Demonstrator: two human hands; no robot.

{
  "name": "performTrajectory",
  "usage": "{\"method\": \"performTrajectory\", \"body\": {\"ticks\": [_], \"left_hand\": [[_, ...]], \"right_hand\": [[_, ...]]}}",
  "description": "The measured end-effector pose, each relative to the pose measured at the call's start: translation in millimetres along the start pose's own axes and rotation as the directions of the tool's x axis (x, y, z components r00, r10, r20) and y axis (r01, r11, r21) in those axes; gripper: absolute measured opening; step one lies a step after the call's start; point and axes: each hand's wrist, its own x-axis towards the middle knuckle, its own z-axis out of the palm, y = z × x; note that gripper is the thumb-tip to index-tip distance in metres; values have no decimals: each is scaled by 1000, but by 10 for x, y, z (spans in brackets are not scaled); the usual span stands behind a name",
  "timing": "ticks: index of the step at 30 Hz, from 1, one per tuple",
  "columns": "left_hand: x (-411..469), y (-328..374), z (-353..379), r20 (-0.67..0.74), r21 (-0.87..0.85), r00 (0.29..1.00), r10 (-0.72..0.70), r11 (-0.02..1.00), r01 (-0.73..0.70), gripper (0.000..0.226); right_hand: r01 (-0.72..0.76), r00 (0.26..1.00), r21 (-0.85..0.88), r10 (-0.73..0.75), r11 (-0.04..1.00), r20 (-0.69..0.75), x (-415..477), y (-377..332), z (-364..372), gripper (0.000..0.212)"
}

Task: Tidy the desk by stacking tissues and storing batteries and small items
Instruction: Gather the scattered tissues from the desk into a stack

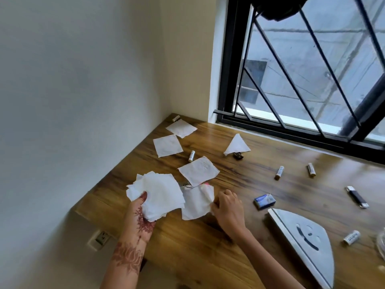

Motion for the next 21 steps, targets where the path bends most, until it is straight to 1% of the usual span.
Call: {"method": "performTrajectory", "body": {"ticks": [1, 2, 3, 4, 5, 7, 9, 11, 12, 14, 17, 18, 19, 20, 21], "left_hand": [[65, 11, 41, -2, 7, 1000, -26, 1000, 26, 18], [77, 51, 69, -23, 59, 999, -45, 997, 46, 19], [110, 75, 77, -41, 85, 998, -37, 996, 40, 21], [103, 117, 83, -21, 112, 999, -48, 992, 50, 22], [127, 133, 45, 4, 110, 999, -43, 993, 42, 22], [170, 165, 18, 51, 60, 995, -86, 995, 83, 21], [205, 219, 28, 32, 35, 989, -147, 989, 146, 23], [283, 228, 41, 31, 38, 977, -213, 977, 211, 29], [260, 252, 55, 21, 54, 974, -226, 973, 224, 27], [249, 269, 50, -40, 106, 977, -209, 972, 212, 14], [273, 286, 65, -55, 114, 965, -258, 958, 262, 28], [285, 297, 77, -79, 122, 960, -268, 953, 276, 26], [311, 288, 76, -79, 131, 961, -264, 953, 272, 20], [280, 320, 106, -69, 132, 959, -276, 950, 283, 17], [266, 329, 137, -26, 135, 961, -274, 952, 275, 15]], "right_hand": [[-40, 999, 38, 39, 999, 7, 5, -29, -14, 6], [-88, 996, 97, 85, 991, 28, 10, -42, -34, 9], [-143, 989, 181, 135, 973, 57, 18, -46, -54, 10], [-195, 980, 281, 179, 940, 82, 24, -52, -84, 8], [-242, 970, 375, 220, 895, 102, 33, -49, -114, 7], [-308, 949, 526, 296, 793, 109, 49, -30, -191, 5], [-365, 918, 641, 374, 675, 128, 82, -33, -287, 6], [-363, 904, 724, 409, 587, 122, 124, -74, -405, 12], [-336, 905, 750, 416, 571, 88, 141, -108, -477, 14], [-246, 911, 765, 411, 595, -27, 168, -221, -602, 18], [-97, 932, 697, 311, 710, -188, 177, -512, -712, 25], [-54, 943, 667, 257, 743, -210, 169, -630, -716, 26], [-15, 957, 636, 196, 771, -214, 152, -746, -703, 26], [21, 970, 600, 128, 800, -205, 128, -856, -667, 27], [59, 980, 558, 57, 827, -189, 101, -957, -618, 28]]}}
